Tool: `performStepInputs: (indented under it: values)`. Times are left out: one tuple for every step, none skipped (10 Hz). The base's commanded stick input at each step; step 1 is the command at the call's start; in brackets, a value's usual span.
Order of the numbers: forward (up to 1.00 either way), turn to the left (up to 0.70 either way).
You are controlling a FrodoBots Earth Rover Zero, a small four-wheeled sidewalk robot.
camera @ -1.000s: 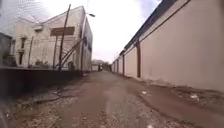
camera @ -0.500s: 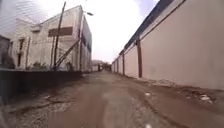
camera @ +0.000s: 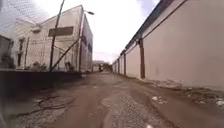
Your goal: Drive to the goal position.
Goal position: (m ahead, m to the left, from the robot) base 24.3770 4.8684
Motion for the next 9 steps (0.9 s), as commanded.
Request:
performStepInputs:
  values:
    - [0.70,0.00]
    - [0.70,0.00]
    - [0.70,0.00]
    - [0.70,0.00]
    - [0.70,0.00]
    - [0.70,0.00]
    - [0.70,0.00]
    - [0.70,0.00]
    - [0.70,0.00]
